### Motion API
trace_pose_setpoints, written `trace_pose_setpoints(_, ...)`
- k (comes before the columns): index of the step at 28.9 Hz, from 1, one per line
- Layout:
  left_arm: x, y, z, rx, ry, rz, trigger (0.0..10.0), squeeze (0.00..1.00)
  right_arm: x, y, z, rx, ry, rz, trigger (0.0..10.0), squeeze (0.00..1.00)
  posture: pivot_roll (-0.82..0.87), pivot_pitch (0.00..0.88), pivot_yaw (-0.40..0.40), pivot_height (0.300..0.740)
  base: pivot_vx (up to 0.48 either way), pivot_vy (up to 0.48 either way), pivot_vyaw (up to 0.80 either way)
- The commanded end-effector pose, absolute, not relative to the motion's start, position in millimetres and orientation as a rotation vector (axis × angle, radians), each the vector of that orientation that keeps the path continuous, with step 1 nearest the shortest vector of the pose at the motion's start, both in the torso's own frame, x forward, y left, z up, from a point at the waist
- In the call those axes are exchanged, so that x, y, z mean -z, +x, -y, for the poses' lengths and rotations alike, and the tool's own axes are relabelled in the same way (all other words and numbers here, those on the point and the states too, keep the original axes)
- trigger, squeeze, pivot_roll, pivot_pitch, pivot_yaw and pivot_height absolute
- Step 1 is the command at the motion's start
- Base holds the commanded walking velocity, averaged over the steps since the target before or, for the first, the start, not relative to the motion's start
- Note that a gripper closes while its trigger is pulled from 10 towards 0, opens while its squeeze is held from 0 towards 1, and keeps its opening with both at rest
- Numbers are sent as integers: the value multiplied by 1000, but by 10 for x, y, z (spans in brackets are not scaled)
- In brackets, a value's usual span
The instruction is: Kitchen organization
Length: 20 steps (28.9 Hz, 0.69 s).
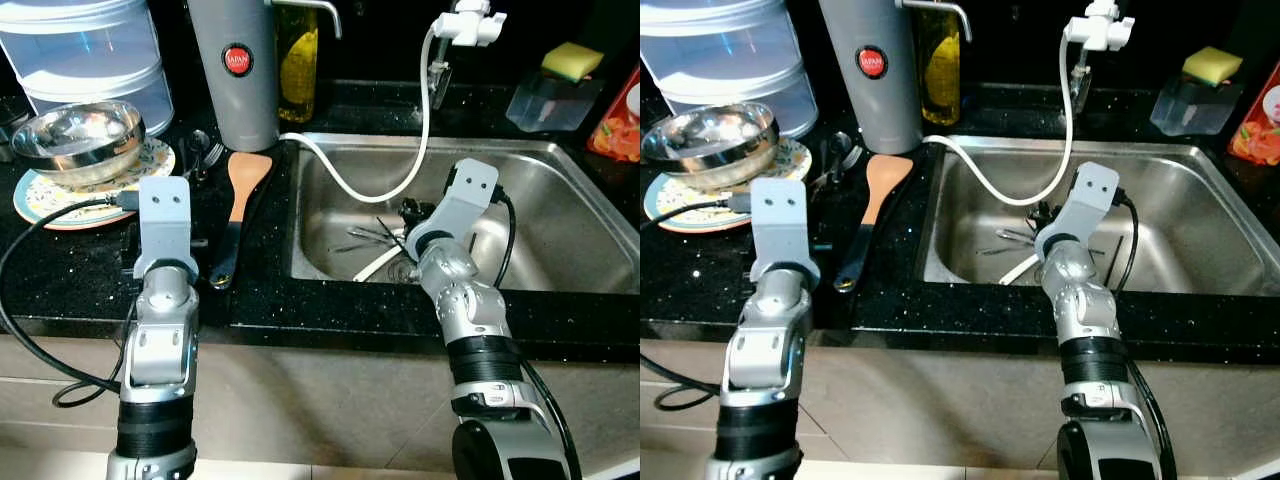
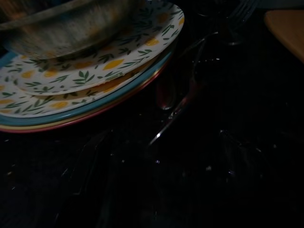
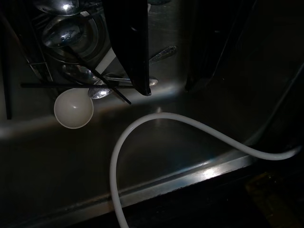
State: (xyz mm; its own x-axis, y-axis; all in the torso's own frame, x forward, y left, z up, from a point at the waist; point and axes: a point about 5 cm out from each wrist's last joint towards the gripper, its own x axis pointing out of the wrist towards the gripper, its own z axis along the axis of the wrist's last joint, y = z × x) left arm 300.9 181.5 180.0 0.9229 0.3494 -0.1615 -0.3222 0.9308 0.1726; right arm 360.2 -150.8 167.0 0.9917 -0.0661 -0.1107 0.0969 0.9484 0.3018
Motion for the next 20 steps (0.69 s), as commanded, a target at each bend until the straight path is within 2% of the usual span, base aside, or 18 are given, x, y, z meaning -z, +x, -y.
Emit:
trace_pose_setpoints(1,-1688,3037,-1905,-341,146,-256,10000,0,-1649,3613,1501,89,322,-107,10000,0,185,0,-41,740,0,0,0)
trace_pose_setpoints(3,-1695,3100,-1970,-318,155,-255,10000,0,-1646,3613,1500,90,322,-108,10000,0,184,0,-42,740,0,0,0)
trace_pose_setpoints(4,-1693,3128,-1999,-309,152,-256,9333,0,-1647,3613,1498,90,323,-108,10000,0,181,0,-41,740,0,0,0)
trace_pose_setpoints(7,-1691,3152,-2026,-301,145,-259,9333,0,-1648,3614,1496,89,323,-108,10000,0,181,0,-41,740,0,0,0)
trace_pose_setpoints(8,-1696,3166,-2040,-292,158,-256,8902,0,-1649,3614,1496,90,323,-108,10000,0,181,0,-41,740,0,0,0)
trace_pose_setpoints(9,-1710,3198,-2053,-274,171,-250,4196,0,-1651,3612,1503,92,323,-107,10000,0,178,0,-42,740,0,0,0)
trace_pose_setpoints(11,-1728,3237,-2070,-253,184,-243,3843,0,-1654,3611,1512,94,322,-106,10000,0,178,0,-42,740,0,0,0)
trace_pose_setpoints(12,-1730,3252,-2076,-248,181,-242,0,0,-1653,3610,1515,95,322,-105,10000,0,172,0,-39,740,0,0,0)
trace_pose_setpoints(20,-1685,3256,-2024,-205,154,-250,0,0,-1653,3601,1541,105,320,-104,10000,0,167,0,-39,740,0,0,0)
